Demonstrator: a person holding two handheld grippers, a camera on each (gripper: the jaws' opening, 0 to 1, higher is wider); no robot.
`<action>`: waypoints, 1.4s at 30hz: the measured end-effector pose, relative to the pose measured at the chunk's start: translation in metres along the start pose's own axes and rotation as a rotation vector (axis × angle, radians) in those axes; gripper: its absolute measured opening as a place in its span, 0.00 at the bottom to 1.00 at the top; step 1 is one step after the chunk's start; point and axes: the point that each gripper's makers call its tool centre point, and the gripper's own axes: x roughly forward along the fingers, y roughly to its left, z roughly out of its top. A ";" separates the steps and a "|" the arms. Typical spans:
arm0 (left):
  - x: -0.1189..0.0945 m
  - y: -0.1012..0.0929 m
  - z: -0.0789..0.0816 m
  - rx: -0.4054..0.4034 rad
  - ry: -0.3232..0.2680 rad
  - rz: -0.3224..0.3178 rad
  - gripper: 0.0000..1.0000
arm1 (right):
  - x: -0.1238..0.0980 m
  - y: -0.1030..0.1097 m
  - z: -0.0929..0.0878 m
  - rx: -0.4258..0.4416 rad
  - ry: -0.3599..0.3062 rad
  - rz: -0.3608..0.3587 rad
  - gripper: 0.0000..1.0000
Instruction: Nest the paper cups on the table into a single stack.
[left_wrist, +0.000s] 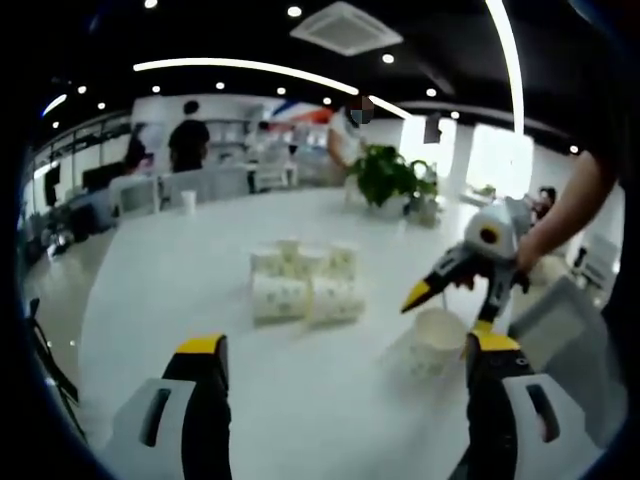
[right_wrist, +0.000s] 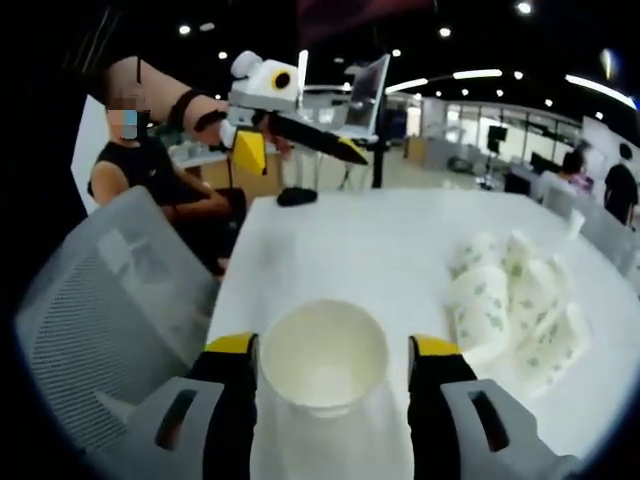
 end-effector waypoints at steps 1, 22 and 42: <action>0.000 0.000 0.001 0.001 -0.003 0.000 0.97 | 0.000 0.000 0.001 0.006 -0.005 0.002 0.60; 0.018 0.000 0.022 0.005 -0.026 -0.053 0.95 | -0.038 -0.012 0.032 0.061 -0.099 -0.124 1.00; 0.077 0.014 0.006 -0.013 0.054 -0.234 0.90 | -0.080 -0.064 0.020 0.103 -0.098 -0.292 1.00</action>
